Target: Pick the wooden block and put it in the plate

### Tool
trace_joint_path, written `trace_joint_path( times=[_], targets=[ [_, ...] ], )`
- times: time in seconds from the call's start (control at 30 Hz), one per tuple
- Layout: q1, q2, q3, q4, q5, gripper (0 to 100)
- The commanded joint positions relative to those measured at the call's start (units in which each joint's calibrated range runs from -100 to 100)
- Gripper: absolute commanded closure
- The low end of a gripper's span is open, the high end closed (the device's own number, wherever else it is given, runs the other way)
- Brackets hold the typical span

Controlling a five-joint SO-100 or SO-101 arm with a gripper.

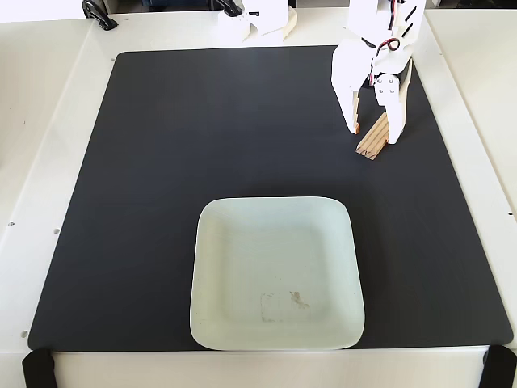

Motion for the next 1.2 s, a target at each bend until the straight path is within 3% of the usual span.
trace_joint_path(
  times=[0.0, 0.2, 0.67, 0.87, 1.07, 1.17],
  targets=[
    [0.0, -0.1, 0.1, 0.2, 0.2, 78],
    [0.0, -0.1, 0.1, 0.2, 0.2, 91],
    [0.5, 1.2, -0.9, 0.3, 0.3, 91],
    [-1.7, -11.1, 0.2, 1.5, 0.4, 91],
    [-3.4, -25.4, 0.4, 10.2, 0.6, 91],
    [-2.6, -29.9, 0.5, 12.7, 3.8, 91]
  ],
)
